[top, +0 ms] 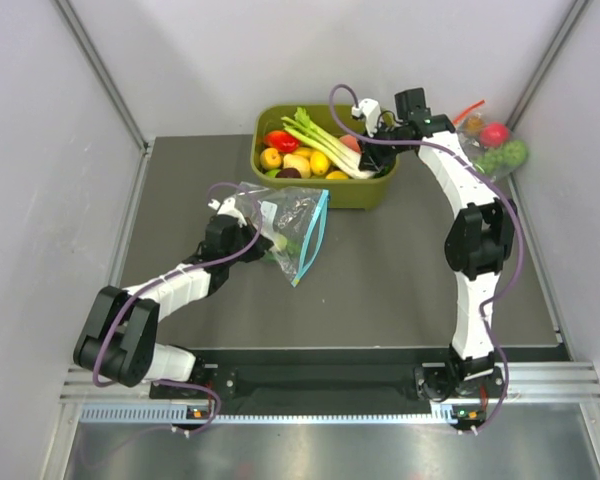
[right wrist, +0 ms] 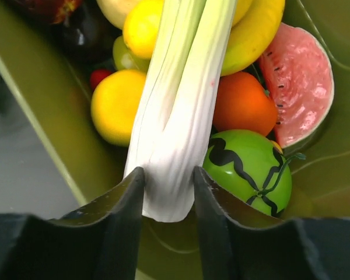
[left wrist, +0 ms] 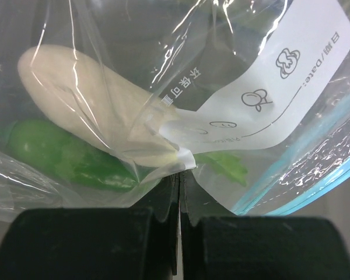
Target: Open the zip-top bag and remove the fake food
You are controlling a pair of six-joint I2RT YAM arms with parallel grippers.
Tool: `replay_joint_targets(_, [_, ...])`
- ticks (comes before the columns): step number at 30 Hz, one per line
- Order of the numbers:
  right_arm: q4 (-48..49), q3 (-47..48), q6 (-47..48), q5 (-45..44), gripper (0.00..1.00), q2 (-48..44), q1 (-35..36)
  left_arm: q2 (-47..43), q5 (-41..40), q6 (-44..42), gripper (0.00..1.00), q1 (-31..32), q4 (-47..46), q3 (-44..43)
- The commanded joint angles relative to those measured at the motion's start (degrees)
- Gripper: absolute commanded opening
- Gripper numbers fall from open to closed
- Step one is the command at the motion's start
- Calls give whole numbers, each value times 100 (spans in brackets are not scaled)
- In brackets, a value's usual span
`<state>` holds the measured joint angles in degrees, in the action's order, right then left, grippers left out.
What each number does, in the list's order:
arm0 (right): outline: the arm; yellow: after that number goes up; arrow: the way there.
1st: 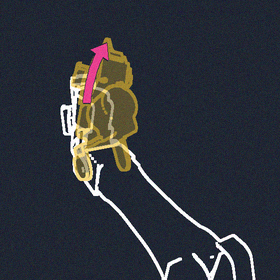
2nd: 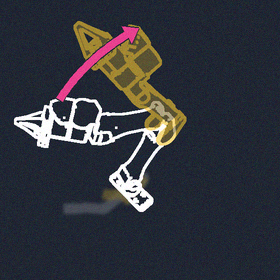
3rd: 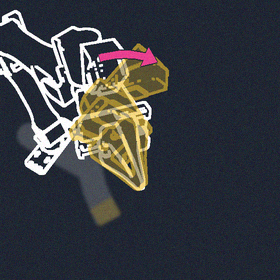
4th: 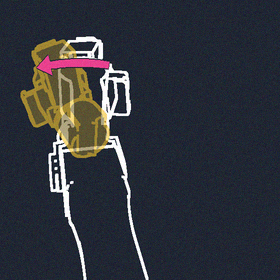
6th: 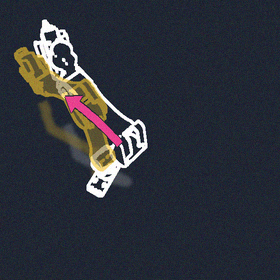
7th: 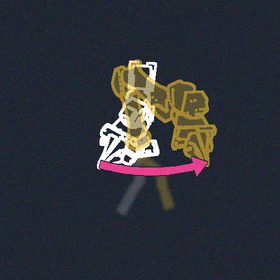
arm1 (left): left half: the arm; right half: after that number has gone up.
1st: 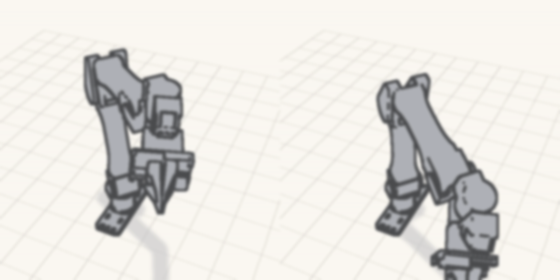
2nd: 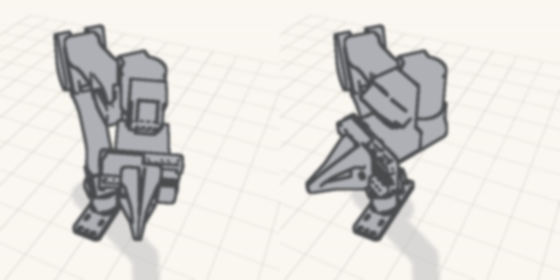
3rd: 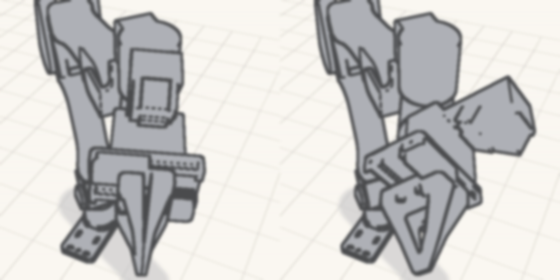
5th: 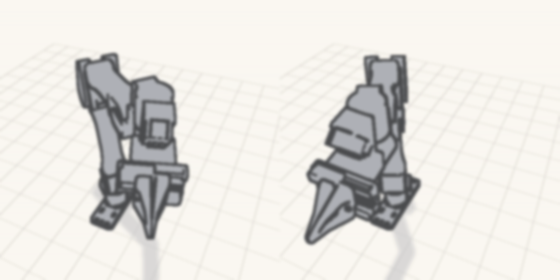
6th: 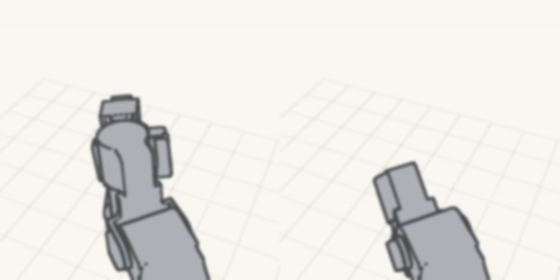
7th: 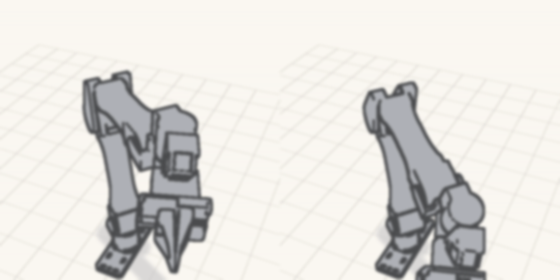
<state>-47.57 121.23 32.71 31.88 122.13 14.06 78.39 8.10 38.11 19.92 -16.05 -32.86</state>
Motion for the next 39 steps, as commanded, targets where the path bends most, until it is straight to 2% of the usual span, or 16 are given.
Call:
replay_joint_targets(1, [169, 375, 87, -182, 40, -57, -27, -78, -54, -102, 0, -15, 23, -168])
replay_joint_targets(2, [274, 349, 34, -199, 46, -83, -35, -78, -45, -102, 0, -23, 23, -185])
replay_joint_targets(4, [423, 227, -132, -243, 66, -232, -27, -78, -1, -93, 0, -15, 23, -194])
replay_joint_targets(5, [589, 182, -194, -252, 68, -311, -35, -87, 7, -76, 0, -15, 23, -194])
replay_joint_targets(6, [704, 112, -264, -252, 86, -504, -44, -104, 16, -67, 0, -23, 32, -194])
replay_joint_targets(7, [827, -28, -378, -226, 88, -610, -27, -122, 42, -67, 0, -24, 32, -186])
replay_joint_targets(8, [1029, -99, -431, -200, 99, -724, -35, -157, 51, -58, 0, -24, 32, -177])
replay_joint_targets(9, [1161, -187, -502, -191, 100, -995, -27, -175, 60, -49, 0, -15, 32, -168])
replay_joint_targets(14, [2119, -1100, -1020, -208, 100, -2007, -27, -298, 166, -23, 0, -15, 41, -168])
replay_joint_targets(18, [2656, -2049, -1582, -156, 100, -3174, -35, -342, 297, 74, 0, 3, -20, -150])
replay_joint_targets(22, [2999, -3340, -2171, -103, 97, -4055, 43, -386, 438, 197, 0, 12, -152, -194])
replay_joint_targets(26, [3394, -4606, -2541, -15, 92, -4889, 481, -360, 526, 162, 0, 20, -126, -282])
replay_joint_targets(28, [3474, -5274, -2647, -41, 89, -5066, 693, -333, 561, 144, 0, 20, -91, -335])
replay_joint_targets(33, [3850, -6381, -2910, -33, 71, -5155, 1256, -307, 702, 171, 0, 20, -143, -361])
replay_joint_targets(39, [4080, -6638, -3007, -50, 56, -4716, 1520, -228, 1062, 109, 0, 12, -240, -396])
